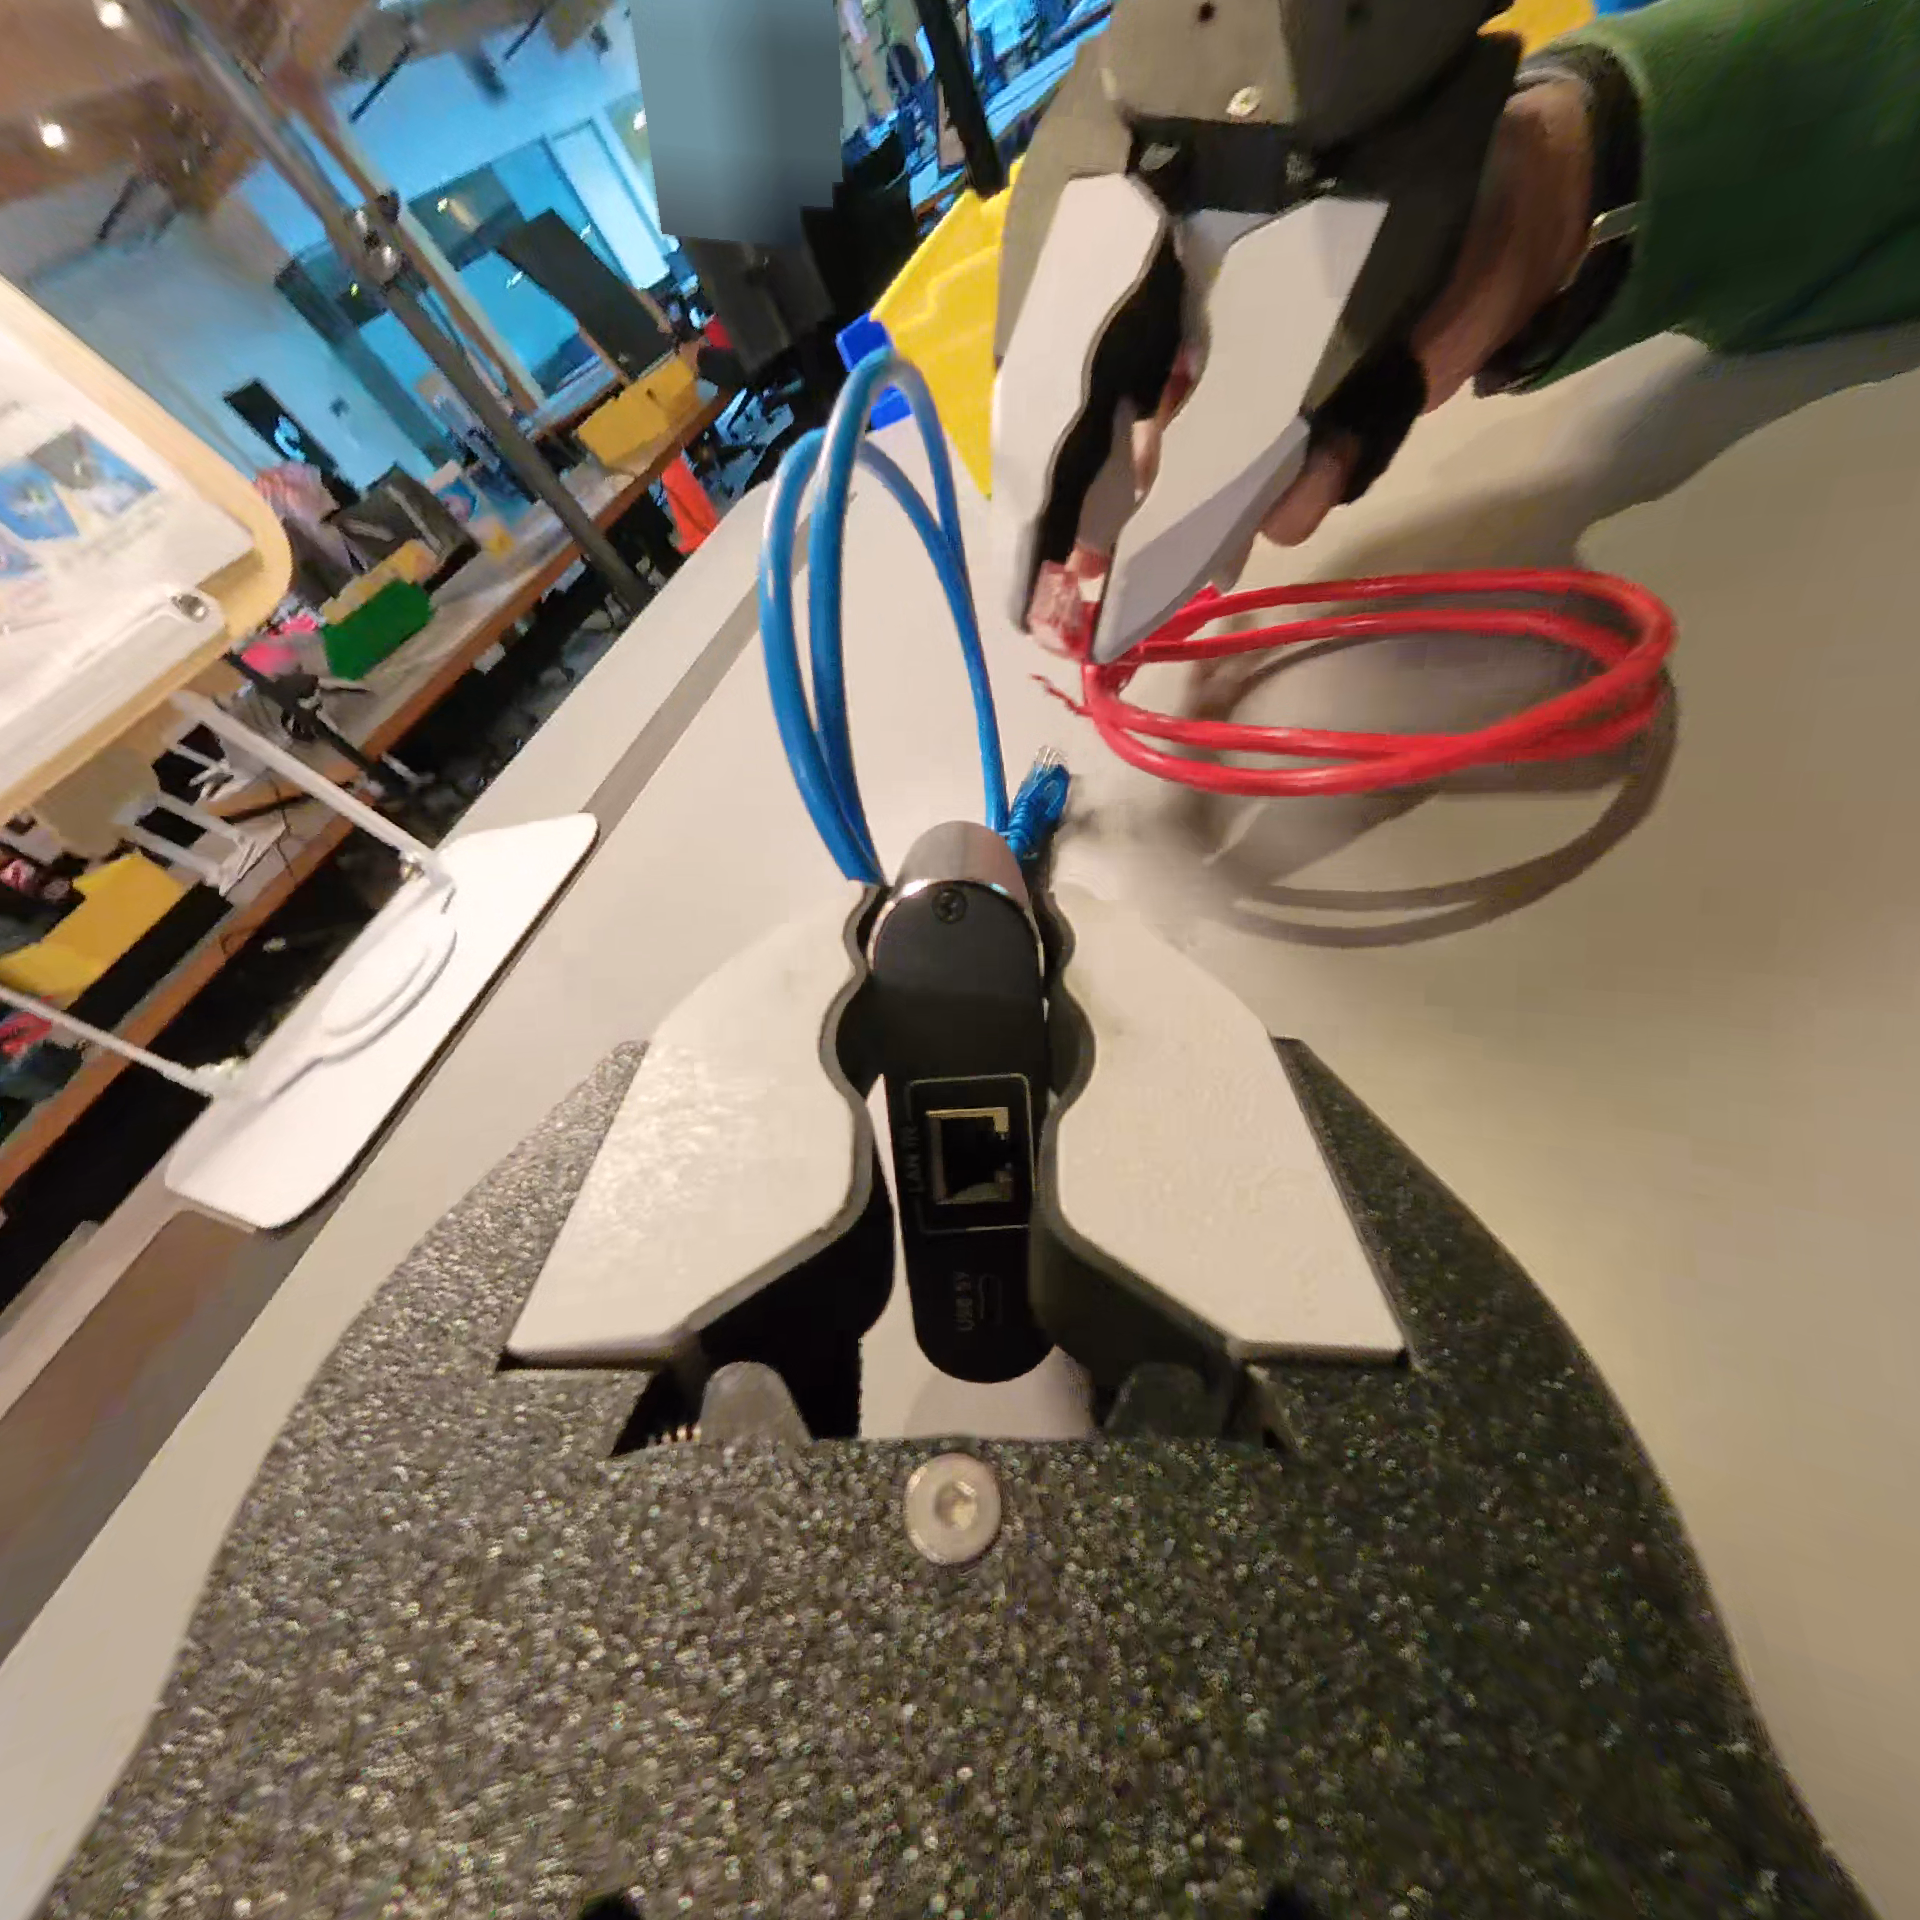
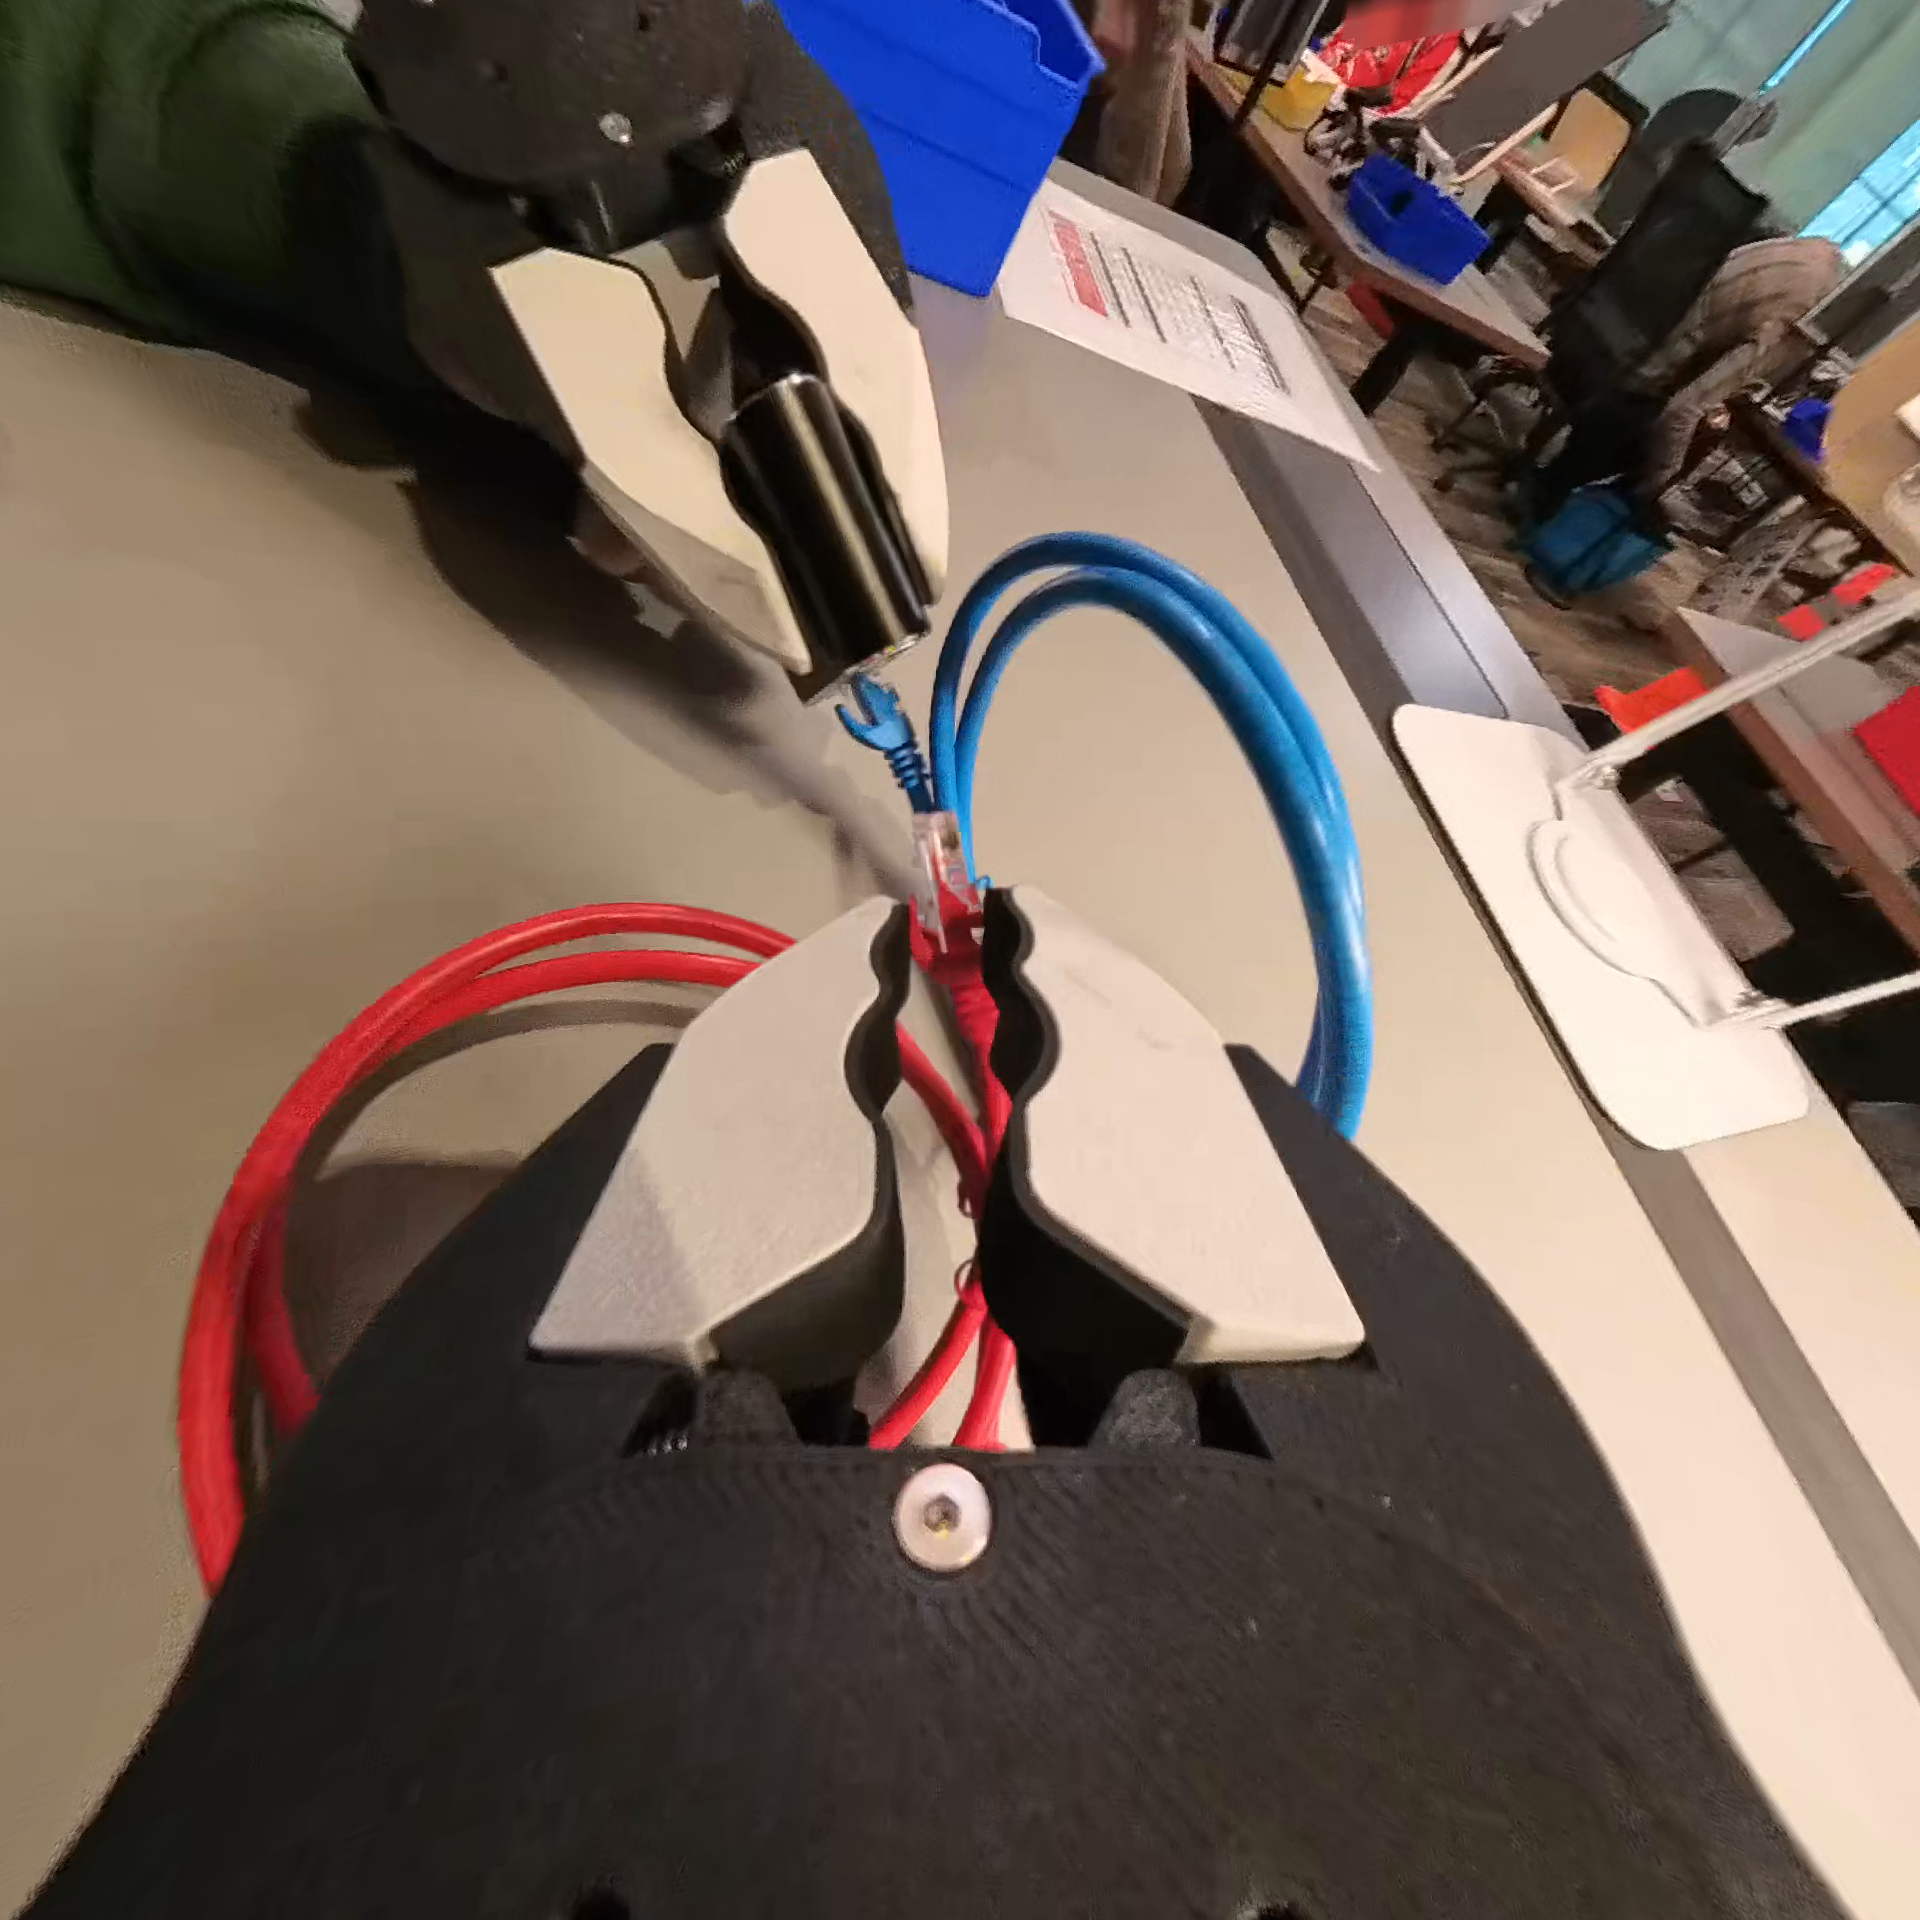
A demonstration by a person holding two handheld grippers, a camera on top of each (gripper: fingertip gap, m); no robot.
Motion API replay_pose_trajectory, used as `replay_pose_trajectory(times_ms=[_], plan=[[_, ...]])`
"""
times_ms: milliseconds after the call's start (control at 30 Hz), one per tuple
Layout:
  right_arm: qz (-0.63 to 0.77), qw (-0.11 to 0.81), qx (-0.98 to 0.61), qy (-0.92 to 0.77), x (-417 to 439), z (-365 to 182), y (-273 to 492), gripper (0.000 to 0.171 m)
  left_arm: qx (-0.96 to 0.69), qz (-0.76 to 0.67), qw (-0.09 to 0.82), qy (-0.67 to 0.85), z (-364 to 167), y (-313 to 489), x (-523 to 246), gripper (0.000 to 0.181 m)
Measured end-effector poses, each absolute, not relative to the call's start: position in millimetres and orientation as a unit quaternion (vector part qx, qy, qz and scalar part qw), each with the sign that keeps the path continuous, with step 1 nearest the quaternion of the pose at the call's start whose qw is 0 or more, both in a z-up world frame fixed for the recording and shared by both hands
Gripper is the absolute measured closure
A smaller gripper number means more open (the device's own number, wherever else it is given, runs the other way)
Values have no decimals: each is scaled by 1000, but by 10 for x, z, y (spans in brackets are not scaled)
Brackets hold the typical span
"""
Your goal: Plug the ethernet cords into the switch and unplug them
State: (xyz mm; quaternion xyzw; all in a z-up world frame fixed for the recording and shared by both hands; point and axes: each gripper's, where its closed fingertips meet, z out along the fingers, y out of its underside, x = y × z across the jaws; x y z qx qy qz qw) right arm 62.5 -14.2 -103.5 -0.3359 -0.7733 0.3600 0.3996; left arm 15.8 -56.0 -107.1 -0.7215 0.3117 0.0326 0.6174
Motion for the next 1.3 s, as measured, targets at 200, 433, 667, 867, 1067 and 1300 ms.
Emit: replay_pose_trajectory(times_ms=[200, 433, 667, 867, 1067, 1300], plan=[[366, 378, -333, -782, 691, -1072, -51, 157, -750, 26, 610, 254, -1058, -501, -19, 154], [348, 343, -324, -810, 871, -1192, -85, 149, -756, 18, 619, 212, -1005, -504, -165, 154], [342, 372, -419, -755, 1148, -1011, 145, 136, -755, 40, 615, 224, -1029, -512, -142, 154], [284, 266, -477, -788, 1153, -1380, 424, 122, -757, 46, 611, 226, -1044, -504, -140, 153], [182, 137, -478, -848, 1128, -1767, 540, 121, -758, 56, 608, 229, -1060, -515, -138, 154], [168, 149, -471, -853, 1244, -1708, 433, 157, -760, 59, 609, 219, -1053, -517, -181, 154]])
